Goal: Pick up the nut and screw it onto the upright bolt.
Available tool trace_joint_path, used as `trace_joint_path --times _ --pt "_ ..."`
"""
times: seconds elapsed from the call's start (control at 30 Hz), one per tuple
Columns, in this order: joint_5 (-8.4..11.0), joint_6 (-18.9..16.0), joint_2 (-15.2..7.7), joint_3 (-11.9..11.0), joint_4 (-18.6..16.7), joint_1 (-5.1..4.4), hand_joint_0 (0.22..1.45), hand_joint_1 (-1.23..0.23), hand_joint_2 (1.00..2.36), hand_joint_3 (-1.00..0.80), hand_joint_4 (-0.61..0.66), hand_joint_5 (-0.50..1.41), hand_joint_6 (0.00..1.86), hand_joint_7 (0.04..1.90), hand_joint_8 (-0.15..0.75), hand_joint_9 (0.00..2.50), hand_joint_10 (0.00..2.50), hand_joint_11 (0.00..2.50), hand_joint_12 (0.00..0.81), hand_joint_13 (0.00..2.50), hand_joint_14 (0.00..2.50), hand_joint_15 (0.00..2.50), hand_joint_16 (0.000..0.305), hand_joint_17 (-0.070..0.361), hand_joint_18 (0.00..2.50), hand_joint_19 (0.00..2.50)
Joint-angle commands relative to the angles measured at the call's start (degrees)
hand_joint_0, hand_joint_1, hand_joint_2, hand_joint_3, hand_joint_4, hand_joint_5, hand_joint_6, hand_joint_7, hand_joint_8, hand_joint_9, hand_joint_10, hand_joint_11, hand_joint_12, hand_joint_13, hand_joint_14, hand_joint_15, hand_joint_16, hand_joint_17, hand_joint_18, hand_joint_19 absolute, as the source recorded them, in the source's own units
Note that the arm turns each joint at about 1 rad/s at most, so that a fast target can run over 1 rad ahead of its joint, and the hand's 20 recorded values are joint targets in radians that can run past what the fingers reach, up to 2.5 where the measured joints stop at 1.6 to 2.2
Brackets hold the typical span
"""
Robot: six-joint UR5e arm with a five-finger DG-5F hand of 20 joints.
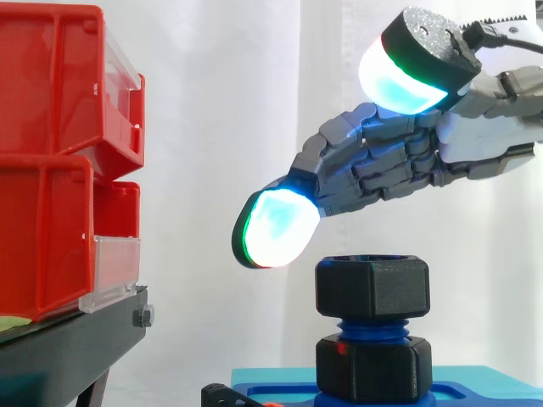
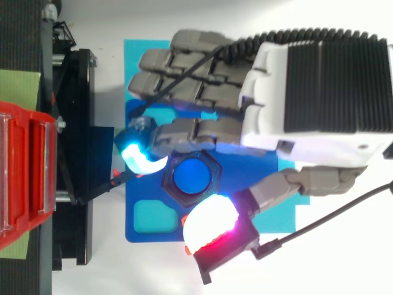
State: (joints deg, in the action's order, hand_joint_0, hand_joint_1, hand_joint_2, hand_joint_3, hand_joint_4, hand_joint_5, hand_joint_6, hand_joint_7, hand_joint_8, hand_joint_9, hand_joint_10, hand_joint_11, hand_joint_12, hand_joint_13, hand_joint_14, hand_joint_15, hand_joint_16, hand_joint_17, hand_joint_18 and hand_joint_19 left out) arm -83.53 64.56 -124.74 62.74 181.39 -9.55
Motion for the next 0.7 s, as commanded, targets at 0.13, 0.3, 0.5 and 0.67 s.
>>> trace_joint_path --times 0.13,0.3,0.5,0.67 --pt "-0.14 -0.49 -0.59 0.02 0.45 -1.09 0.43 -0.05 1.0 -0.5 0.09 -0.19 0.5 0.58 0.155 0.07 0.0 0.0 0.307 0.0 0.0 0.0 0.052 0.116 0.0 0.0" --pt "-0.06 -0.49 -0.59 0.1 0.54 -1.09 0.44 -0.06 1.0 -0.5 0.11 -0.18 0.5 0.62 0.168 0.13 0.0 0.0 0.305 0.0 0.0 0.0 0.049 0.11 0.0 0.0" --pt "0.03 -0.49 -0.5 1.16 0.28 -1.09 0.45 -0.09 1.0 -0.5 0.19 -0.14 0.5 0.7 0.217 0.36 0.0 0.0 0.293 0.0 0.0 0.0 0.042 0.094 0.0 0.0" --pt "-0.14 -0.58 -0.5 2.3 -1.13 -1.0 0.46 -0.12 1.0 -0.5 0.22 -0.12 0.5 0.77 0.241 0.46 0.0 0.0 0.278 0.0 0.0 0.0 0.034 0.075 0.0 0.0"
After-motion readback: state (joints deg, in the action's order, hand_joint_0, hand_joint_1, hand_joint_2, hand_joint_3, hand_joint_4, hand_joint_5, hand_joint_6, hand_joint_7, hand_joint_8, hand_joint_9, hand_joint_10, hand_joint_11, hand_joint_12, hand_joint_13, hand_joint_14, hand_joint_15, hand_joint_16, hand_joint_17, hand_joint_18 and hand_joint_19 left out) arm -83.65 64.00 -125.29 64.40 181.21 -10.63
